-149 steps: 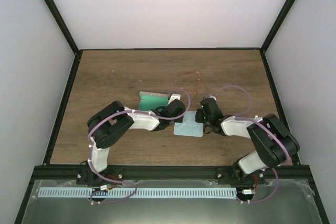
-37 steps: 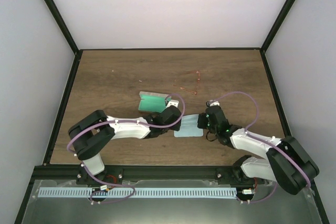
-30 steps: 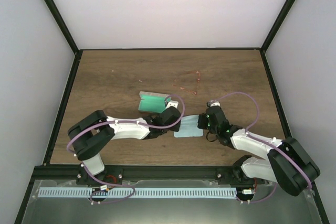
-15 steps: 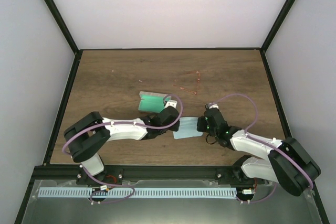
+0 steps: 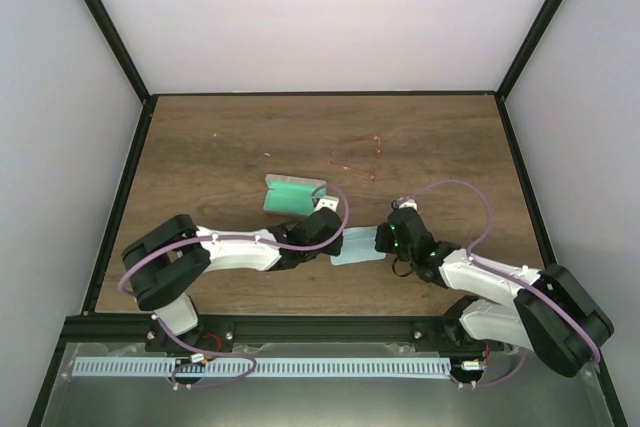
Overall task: Organize the sunglasses
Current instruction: Fold the glasses cleaning cloth at the center of the board.
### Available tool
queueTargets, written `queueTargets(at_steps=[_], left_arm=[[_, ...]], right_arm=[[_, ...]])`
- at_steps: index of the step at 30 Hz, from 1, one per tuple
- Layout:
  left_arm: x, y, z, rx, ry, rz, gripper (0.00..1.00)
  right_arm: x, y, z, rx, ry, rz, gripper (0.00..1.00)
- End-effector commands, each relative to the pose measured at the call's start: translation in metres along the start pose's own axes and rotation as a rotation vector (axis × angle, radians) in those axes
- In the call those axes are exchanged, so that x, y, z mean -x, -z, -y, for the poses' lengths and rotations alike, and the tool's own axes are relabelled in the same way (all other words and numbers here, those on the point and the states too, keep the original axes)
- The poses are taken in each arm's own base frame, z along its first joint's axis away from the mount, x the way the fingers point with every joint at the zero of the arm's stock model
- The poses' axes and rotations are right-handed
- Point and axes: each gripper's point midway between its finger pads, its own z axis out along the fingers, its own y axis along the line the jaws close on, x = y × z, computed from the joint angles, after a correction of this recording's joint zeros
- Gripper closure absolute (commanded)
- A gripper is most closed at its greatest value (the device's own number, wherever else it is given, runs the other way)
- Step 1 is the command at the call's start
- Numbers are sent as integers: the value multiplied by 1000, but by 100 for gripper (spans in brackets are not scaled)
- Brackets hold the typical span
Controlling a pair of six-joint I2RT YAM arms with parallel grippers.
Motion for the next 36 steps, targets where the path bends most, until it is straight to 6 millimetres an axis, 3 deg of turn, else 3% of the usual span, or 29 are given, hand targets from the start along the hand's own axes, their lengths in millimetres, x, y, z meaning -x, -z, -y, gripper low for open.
queueTargets(at_steps=[1, 36], left_arm=[[3, 8, 11, -40, 6, 17, 96], [-3, 19, 11, -53, 9, 16, 96]], right_arm=[[-1, 2, 3, -21, -12, 9, 90], [-12, 14, 2, 1, -23, 5, 91]])
